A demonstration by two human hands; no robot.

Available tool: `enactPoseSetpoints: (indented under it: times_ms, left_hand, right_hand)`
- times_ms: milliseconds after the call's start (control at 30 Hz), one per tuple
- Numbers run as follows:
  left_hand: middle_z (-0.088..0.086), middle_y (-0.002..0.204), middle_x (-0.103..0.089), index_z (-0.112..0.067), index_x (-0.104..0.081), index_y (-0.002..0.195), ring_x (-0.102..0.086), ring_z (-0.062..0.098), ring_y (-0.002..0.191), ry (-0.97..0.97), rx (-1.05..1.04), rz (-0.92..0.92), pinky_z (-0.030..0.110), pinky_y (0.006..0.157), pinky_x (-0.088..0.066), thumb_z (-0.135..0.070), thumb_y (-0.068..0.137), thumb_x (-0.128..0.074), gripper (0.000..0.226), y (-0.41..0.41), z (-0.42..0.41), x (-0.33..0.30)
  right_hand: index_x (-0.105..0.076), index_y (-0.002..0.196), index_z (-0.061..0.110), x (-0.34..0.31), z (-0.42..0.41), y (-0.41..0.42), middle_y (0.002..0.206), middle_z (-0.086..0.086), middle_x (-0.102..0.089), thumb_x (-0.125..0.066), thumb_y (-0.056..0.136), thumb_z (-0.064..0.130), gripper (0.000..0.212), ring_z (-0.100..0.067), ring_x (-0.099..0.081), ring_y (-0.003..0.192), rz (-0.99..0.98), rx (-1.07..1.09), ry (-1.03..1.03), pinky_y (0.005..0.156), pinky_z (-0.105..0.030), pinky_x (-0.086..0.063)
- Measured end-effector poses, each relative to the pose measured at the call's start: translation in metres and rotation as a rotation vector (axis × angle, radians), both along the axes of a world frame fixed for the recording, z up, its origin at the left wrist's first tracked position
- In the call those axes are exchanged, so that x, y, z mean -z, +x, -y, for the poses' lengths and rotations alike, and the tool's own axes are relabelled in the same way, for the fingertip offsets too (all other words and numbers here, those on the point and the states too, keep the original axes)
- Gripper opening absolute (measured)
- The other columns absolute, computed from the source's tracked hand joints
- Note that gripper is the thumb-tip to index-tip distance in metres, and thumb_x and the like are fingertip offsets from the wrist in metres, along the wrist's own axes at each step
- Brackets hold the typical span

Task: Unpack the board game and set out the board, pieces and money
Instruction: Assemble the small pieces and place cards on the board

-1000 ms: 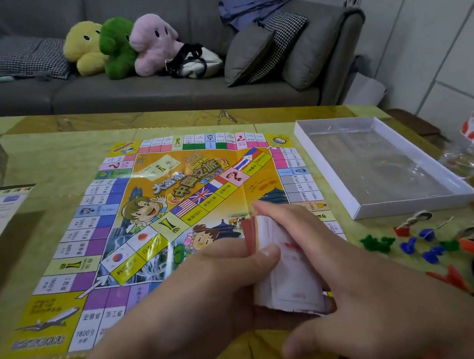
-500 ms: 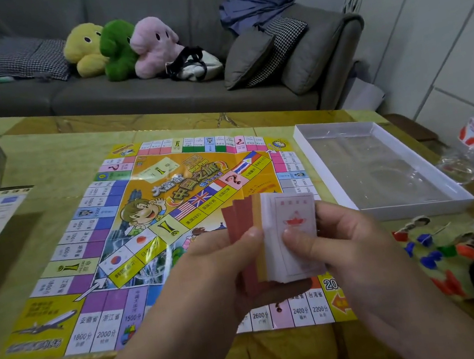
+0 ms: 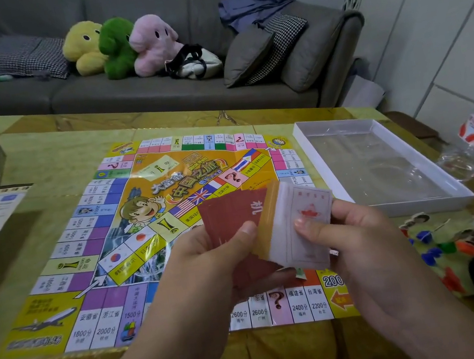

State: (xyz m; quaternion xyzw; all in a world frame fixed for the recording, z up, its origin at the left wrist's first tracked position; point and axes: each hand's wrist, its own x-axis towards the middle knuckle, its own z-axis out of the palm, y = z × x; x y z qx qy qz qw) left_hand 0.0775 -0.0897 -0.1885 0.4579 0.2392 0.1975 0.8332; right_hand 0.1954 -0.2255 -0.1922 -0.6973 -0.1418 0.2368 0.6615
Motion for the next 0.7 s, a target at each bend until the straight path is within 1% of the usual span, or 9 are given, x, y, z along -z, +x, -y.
enactPoseSetpoints:
  times_ms: [133, 200, 267, 400, 467, 533, 567, 633, 700]
  left_hand:
    - [0.022, 0.091, -0.078, 0.002, -0.068, 0.110, -0.077, 0.044, 0.083, -0.040, -0.027, 0.013, 0.051, 0.064, -0.065, -0.003, 0.095, -0.061, 0.018, 0.001, -0.001, -0.001]
    - [0.018, 0.084, -0.078, 0.003, -0.067, 0.110, -0.077, 0.043, 0.080, -0.032, -0.033, 0.001, 0.050, 0.064, -0.065, -0.002, 0.097, -0.059, 0.016, 0.001, -0.001, -0.002]
    - [0.016, 0.084, -0.079, 0.001, -0.066, 0.111, -0.078, 0.041, 0.078, -0.029, -0.047, -0.026, 0.054, 0.066, -0.065, -0.002, 0.099, -0.057, 0.015, 0.001, -0.002, -0.003]
    - [0.021, 0.094, -0.079, -0.005, -0.065, 0.118, -0.078, 0.039, 0.084, -0.038, -0.057, -0.087, 0.060, 0.073, -0.063, 0.002, 0.101, -0.052, 0.023, 0.005, -0.006, -0.001]
    - [0.017, 0.094, -0.080, -0.016, -0.074, 0.111, -0.078, 0.038, 0.086, 0.033, -0.067, -0.151, 0.060, 0.081, -0.062, -0.001, 0.099, -0.056, 0.027, 0.007, -0.004, 0.006]
    - [0.008, 0.094, -0.080, -0.032, -0.078, 0.096, -0.077, 0.031, 0.091, 0.148, -0.028, -0.245, 0.056, 0.087, -0.061, -0.008, 0.098, -0.058, 0.032, 0.007, 0.002, 0.011]
    - [0.007, 0.094, -0.080, -0.034, -0.078, 0.094, -0.077, 0.028, 0.091, 0.168, 0.003, -0.266, 0.054, 0.088, -0.061, -0.010, 0.097, -0.057, 0.033, 0.007, 0.007, 0.010]
    - [0.006, 0.094, -0.079, -0.028, -0.077, 0.097, -0.076, 0.025, 0.091, 0.152, 0.050, -0.295, 0.050, 0.089, -0.062, -0.011, 0.098, -0.054, 0.029, 0.006, 0.014, 0.009]
    - [0.004, 0.095, -0.077, -0.027, -0.072, 0.100, -0.073, 0.022, 0.090, 0.182, 0.056, -0.362, 0.041, 0.084, -0.062, -0.016, 0.101, -0.052, 0.022, 0.004, 0.010, 0.008]
  right_hand:
    - [-0.079, 0.115, 0.017, -0.002, 0.001, 0.004, 0.111, -0.008, -0.079, -0.068, 0.096, 0.016, 0.022, -0.031, -0.072, 0.112, -0.055, 0.018, 0.041, 0.097, -0.058, -0.058]
    - [-0.078, 0.116, 0.016, -0.004, 0.001, 0.003, 0.110, -0.011, -0.079, -0.067, 0.097, 0.016, 0.022, -0.033, -0.074, 0.109, -0.068, 0.026, 0.061, 0.092, -0.058, -0.060]
    - [-0.077, 0.116, 0.016, -0.007, 0.001, 0.002, 0.109, -0.014, -0.079, -0.065, 0.098, 0.014, 0.022, -0.034, -0.076, 0.104, -0.085, 0.033, 0.094, 0.086, -0.057, -0.061]
    - [-0.076, 0.114, 0.022, -0.009, 0.001, -0.003, 0.108, -0.007, -0.079, -0.063, 0.102, 0.015, 0.020, -0.030, -0.075, 0.106, 0.045, 0.012, 0.020, 0.094, -0.060, -0.058]
    - [-0.076, 0.109, 0.024, -0.007, -0.002, -0.009, 0.101, -0.002, -0.080, -0.063, 0.103, 0.018, 0.016, -0.023, -0.077, 0.099, 0.113, -0.044, -0.075, 0.090, -0.057, -0.061]
    - [-0.076, 0.104, 0.026, -0.005, -0.006, -0.017, 0.093, 0.005, -0.081, -0.064, 0.103, 0.020, 0.013, -0.014, -0.078, 0.088, 0.155, -0.098, -0.172, 0.085, -0.050, -0.063]
    - [-0.077, 0.103, 0.026, -0.004, -0.007, -0.019, 0.091, 0.006, -0.081, -0.065, 0.102, 0.019, 0.013, -0.011, -0.077, 0.085, 0.163, -0.113, -0.204, 0.084, -0.048, -0.063]
    - [-0.079, 0.100, 0.024, -0.002, -0.008, -0.020, 0.089, 0.004, -0.081, -0.067, 0.100, 0.015, 0.015, -0.014, -0.078, 0.083, 0.153, -0.120, -0.227, 0.086, -0.051, -0.062]
    - [-0.082, 0.096, 0.026, -0.003, -0.009, -0.019, 0.091, -0.001, -0.081, -0.067, 0.098, 0.012, 0.020, -0.020, -0.078, 0.085, 0.109, -0.116, -0.211, 0.088, -0.055, -0.061]
